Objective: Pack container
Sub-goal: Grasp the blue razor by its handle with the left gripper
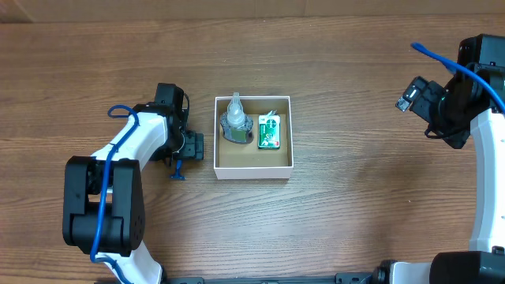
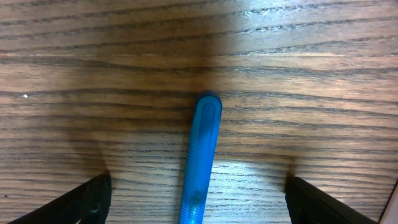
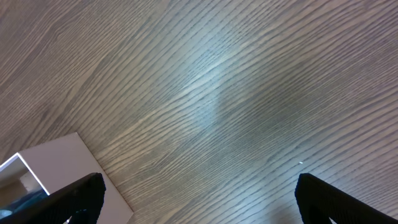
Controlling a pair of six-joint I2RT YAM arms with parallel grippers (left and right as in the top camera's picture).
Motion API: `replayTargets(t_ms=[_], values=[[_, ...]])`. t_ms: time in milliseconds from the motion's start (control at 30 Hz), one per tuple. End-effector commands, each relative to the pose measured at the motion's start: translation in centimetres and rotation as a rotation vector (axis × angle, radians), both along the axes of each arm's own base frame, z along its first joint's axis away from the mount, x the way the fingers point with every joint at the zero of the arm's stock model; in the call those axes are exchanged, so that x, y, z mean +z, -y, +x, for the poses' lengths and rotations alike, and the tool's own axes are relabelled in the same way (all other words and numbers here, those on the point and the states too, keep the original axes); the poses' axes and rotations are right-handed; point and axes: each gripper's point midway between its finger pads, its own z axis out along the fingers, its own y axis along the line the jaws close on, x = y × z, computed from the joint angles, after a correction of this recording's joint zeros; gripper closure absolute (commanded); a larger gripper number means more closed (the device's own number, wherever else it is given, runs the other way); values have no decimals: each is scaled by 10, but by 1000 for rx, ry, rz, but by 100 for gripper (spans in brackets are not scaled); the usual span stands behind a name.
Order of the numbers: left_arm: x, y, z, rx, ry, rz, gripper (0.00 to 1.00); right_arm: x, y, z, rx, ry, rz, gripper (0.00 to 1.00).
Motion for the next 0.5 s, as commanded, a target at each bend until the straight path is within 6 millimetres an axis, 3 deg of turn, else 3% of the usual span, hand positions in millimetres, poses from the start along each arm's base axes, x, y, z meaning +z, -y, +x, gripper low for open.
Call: replayTargets(t_ms=[0, 100, 133, 233, 300, 467], values=[[-24, -3, -15, -8, -90, 12, 16, -1, -1, 1, -2, -1, 6, 0], [-23, -3, -17, -8, -96, 12, 44, -1, -1, 1, -2, -2, 7, 0], [-23, -3, -17, -8, -98, 12, 62, -1, -1, 1, -2, -2, 7, 0], [-23, -3, -17, -8, -97, 12, 76, -1, -1, 1, -2, -1, 6, 0], [-23, -3, -17, -8, -96, 12, 95, -1, -1, 1, -2, -1, 6, 0], [-17, -3, -13, -8, -87, 11, 96, -1, -1, 1, -2, 0, 6, 0]])
